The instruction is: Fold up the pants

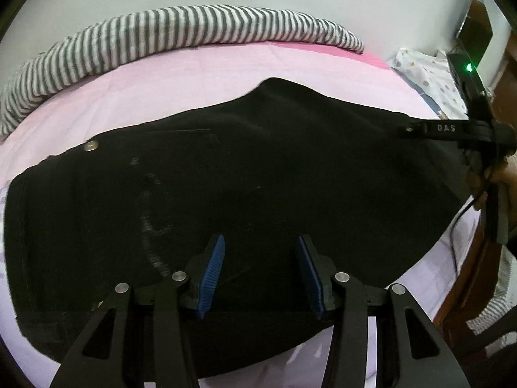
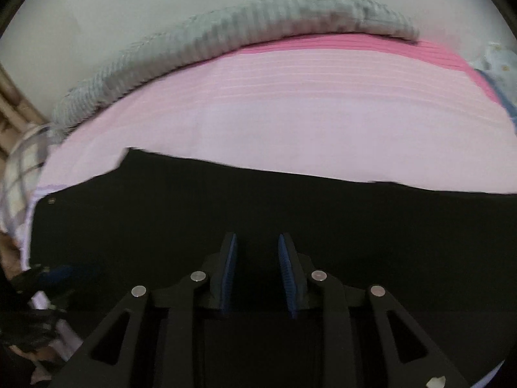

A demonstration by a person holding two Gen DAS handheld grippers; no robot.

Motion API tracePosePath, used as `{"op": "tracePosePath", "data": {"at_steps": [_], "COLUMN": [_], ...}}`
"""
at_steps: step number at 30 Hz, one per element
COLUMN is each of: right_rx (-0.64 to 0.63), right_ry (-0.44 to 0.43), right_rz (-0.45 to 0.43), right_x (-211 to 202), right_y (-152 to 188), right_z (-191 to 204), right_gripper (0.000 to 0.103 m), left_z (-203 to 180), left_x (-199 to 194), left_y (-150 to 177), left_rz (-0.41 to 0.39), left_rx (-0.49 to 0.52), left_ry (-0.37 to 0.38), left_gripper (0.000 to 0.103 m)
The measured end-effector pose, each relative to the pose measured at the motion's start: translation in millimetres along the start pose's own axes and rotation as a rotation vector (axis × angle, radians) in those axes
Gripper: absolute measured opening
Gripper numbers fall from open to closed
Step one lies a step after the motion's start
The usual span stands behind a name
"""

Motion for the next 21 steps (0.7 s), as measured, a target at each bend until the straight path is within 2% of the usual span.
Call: {"op": "tracePosePath", "data": {"at_steps": [1, 2, 7, 11, 12, 13, 14, 18, 21], "right_rx": [0.026, 0.048, 0.166, 0.226, 0.232, 0.241, 0.249, 0.204, 0.137], "right_ry": [0.008, 0.0, 0.072, 0.107, 0.124, 0.162, 0.195, 0.231, 0.286], "right_rz": [-0.009, -0.017, -0.039, -0.05, -0.051, -0.054, -0.056, -0.076, -0.067], "right_x": [-2.2, -4.9, -22.0, -35.3, -37.1, -41.6, -46.2, -66.0, -68.8], "right_y": [0.8, 1.2, 6.0, 14.8, 16.1, 18.5, 20.7, 38.5, 58.9], "right_z": [-15.8, -27.0, -100.3, -136.6, -143.1, -151.7, -156.3, -156.5, -152.2], "right_gripper": [0.021, 0.02, 0.014, 0.014, 0.017, 0.026, 0.028, 0.034, 0.04], "left_z": [2.2, 4.1, 7.6, 4.7, 0.7, -3.5, -6.6, -47.7, -81.9], "left_x": [-0.5, -0.9, -2.8, -4.5, -6.1, -7.7, -8.8, -12.2, -2.0], "left_y": [0.3, 0.1, 0.9, -1.5, -2.7, -4.1, -5.3, -15.4, -16.7], "left_rz": [0.002, 0.001, 0.007, 0.007, 0.006, 0.004, 0.0, -0.035, -0.014], "left_rx": [-0.002, -0.005, -0.04, -0.05, -0.051, -0.052, -0.051, 0.018, 0.096], "left_ry": [-0.002, 0.0, -0.005, -0.02, -0.011, -0.003, 0.005, 0.057, 0.1], "left_gripper": [0.048, 0.048, 0.048, 0.048, 0.048, 0.048, 0.048, 0.049, 0.049]}}
Point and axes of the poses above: each gripper's, at about its wrist camera, not at the fingertips, and x roughly the way its jaws point, z to its left, y to its underside, the point moved 8 cm from there along x, roughly the way its jaws point, and after that the axes turned 2 degrees about y, right-handed, at the moved point
